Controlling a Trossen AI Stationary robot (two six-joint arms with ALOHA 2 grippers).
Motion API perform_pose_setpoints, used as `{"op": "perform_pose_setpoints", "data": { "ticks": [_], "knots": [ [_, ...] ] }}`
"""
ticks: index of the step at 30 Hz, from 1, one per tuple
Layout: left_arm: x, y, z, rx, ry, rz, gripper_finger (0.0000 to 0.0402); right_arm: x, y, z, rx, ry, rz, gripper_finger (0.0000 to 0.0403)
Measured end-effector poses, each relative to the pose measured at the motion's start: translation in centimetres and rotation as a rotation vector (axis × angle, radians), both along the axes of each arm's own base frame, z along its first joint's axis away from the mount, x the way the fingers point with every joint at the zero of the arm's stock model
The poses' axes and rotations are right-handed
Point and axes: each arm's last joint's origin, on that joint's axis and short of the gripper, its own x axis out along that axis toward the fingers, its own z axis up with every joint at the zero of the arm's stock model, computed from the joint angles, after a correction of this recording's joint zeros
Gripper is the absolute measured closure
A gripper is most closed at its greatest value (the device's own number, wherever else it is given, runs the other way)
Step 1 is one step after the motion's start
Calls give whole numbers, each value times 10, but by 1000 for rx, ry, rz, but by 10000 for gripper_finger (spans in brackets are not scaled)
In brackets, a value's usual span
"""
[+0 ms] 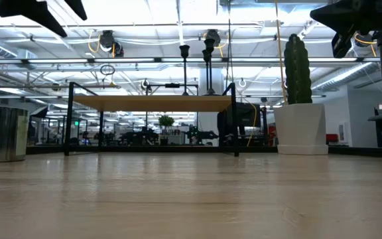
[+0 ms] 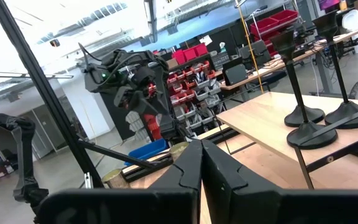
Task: Pick & Place candle stick holders
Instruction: Put the top silver scented candle can on the shelf
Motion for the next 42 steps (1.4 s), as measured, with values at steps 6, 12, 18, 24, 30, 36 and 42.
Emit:
{"op": "perform_pose_setpoints", "data": {
  "ticks": [6,12,18,24,30,36,42],
  "knots": [
    [-12,13,2,0,38,75,121,0,0,0,0,0,0,403],
    [-19,21,3,26,82,93,121,0,0,0,-1,0,-4,403],
    [-19,26,3,29,96,118,121,0,0,0,4,-1,1,403],
    [-18,29,1,-35,125,132,121,0,0,0,4,-1,1,403],
    [-11,23,-3,-130,204,49,121,0,0,0,4,-1,1,403],
    [0,16,-13,-193,291,32,121,0,0,0,4,-2,1,403],
    [3,19,-21,-150,386,106,121,0,0,0,4,-2,1,403]
  ]
}}
